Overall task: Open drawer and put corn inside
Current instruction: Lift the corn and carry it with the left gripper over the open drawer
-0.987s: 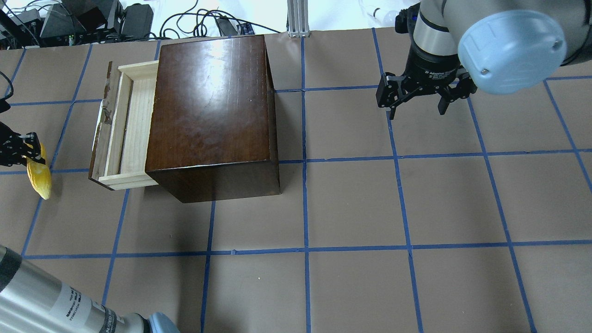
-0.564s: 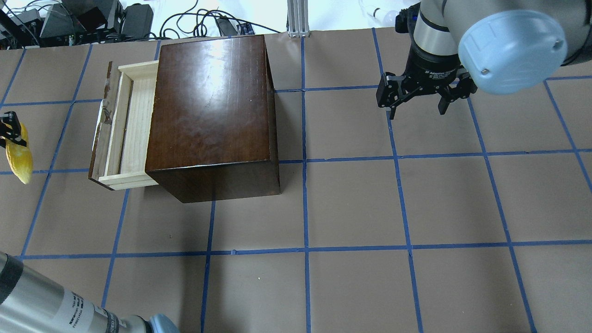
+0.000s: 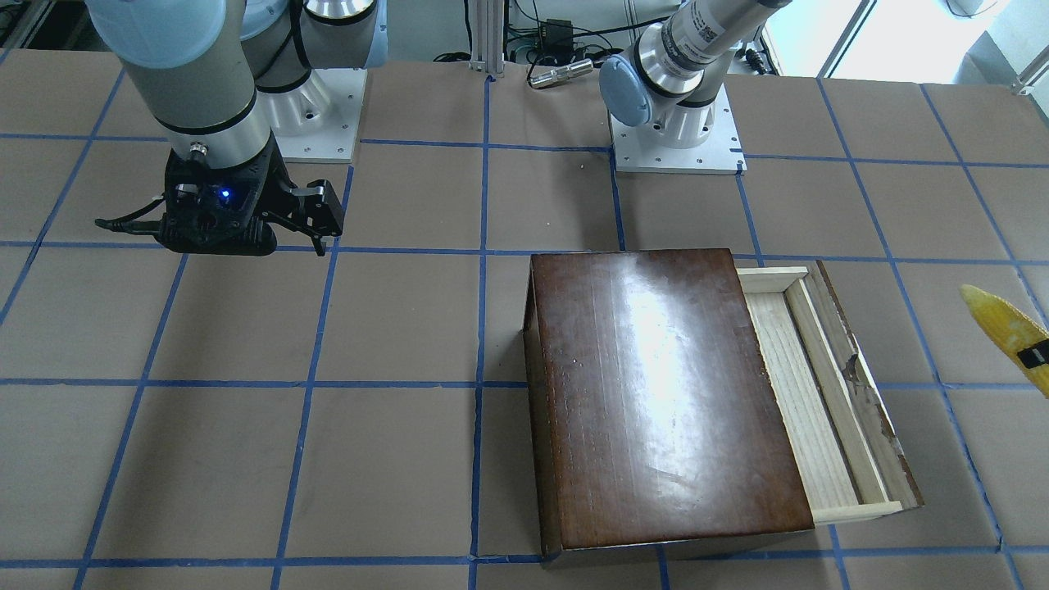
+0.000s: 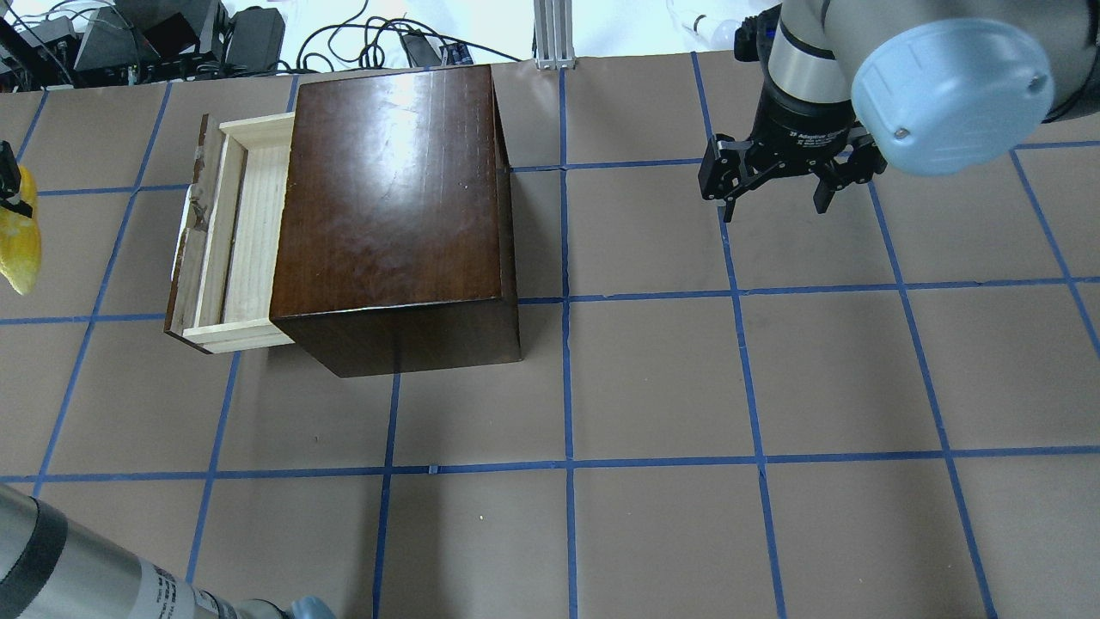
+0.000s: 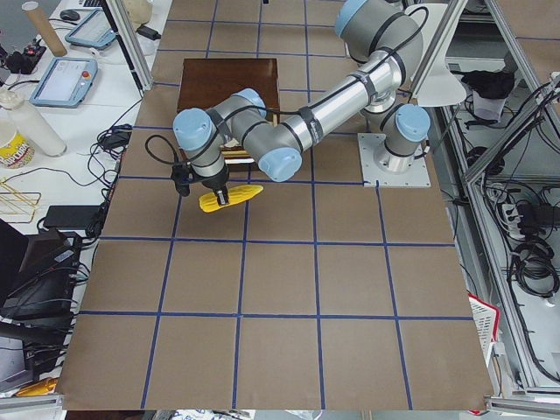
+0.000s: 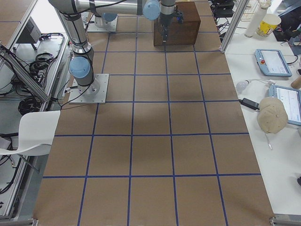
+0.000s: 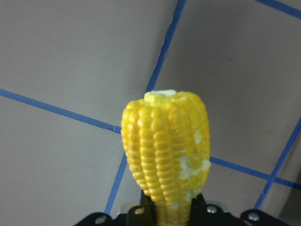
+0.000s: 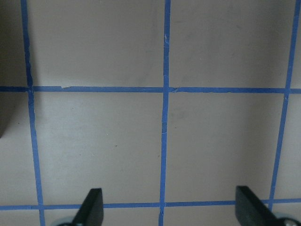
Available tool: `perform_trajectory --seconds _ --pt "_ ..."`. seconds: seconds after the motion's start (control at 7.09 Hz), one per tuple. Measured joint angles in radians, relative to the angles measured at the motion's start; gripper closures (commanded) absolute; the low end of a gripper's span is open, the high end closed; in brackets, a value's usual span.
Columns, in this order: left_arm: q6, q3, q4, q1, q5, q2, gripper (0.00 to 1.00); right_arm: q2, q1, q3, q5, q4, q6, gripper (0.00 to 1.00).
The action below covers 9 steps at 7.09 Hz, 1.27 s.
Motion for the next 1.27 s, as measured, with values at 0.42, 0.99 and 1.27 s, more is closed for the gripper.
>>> perform_trajectory --seconds 0.42,0.99,1.27 --pt "-0.021 0.002 -0.068 -0.152 0.050 0.075 1.00 0.001 0.000 0.000 0.001 0.001 0.000 0.00" --pt "-0.094 -0.024 -0.117 -0.333 0.050 0.108 1.00 0.001 0.000 0.000 0.002 0.001 0.000 0.00" --pt "-0.099 -0.084 -0.105 -0.365 0.042 0.106 1.00 0.001 0.000 0.000 0.001 0.001 0.000 0.00"
